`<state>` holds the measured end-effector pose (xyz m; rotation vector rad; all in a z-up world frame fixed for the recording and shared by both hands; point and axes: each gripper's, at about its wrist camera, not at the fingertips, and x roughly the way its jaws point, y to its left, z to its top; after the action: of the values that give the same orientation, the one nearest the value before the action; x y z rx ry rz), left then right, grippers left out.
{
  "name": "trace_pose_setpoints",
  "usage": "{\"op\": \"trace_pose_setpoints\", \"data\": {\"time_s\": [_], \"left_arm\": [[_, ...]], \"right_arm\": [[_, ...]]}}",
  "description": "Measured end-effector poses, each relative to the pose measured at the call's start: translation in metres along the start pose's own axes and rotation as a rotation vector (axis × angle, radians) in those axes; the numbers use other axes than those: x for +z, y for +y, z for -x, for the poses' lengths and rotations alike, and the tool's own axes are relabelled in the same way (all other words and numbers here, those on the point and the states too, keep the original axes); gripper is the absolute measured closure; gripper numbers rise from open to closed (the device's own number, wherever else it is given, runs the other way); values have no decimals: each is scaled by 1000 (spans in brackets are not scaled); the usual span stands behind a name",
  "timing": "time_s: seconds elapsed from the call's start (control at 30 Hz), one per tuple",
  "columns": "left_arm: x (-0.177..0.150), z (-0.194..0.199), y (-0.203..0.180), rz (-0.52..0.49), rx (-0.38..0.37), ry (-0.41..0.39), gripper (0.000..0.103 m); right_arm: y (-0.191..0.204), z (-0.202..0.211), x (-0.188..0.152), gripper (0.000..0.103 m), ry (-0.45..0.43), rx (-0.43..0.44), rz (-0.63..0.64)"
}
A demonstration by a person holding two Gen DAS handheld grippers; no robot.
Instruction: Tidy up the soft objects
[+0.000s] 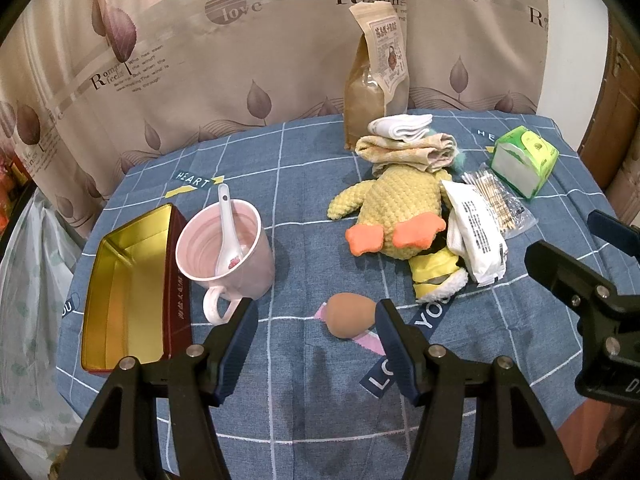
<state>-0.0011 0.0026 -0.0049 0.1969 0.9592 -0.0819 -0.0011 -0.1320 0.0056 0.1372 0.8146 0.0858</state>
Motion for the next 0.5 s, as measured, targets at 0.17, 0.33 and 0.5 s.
{"op": "trace_pose_setpoints", "data": {"time_s": [0.17, 0.33, 0.5], "left_arm": [[-1, 1, 1, -1, -1, 0, 41], [-1, 1, 0, -1, 0, 1, 41], [-2, 1, 1, -1, 0, 3, 41]], "right_arm": [[1, 0, -1, 0, 2, 2, -1], [1, 0, -2, 0, 3, 4, -2], [0, -1, -3, 0, 5, 3, -4]]}}
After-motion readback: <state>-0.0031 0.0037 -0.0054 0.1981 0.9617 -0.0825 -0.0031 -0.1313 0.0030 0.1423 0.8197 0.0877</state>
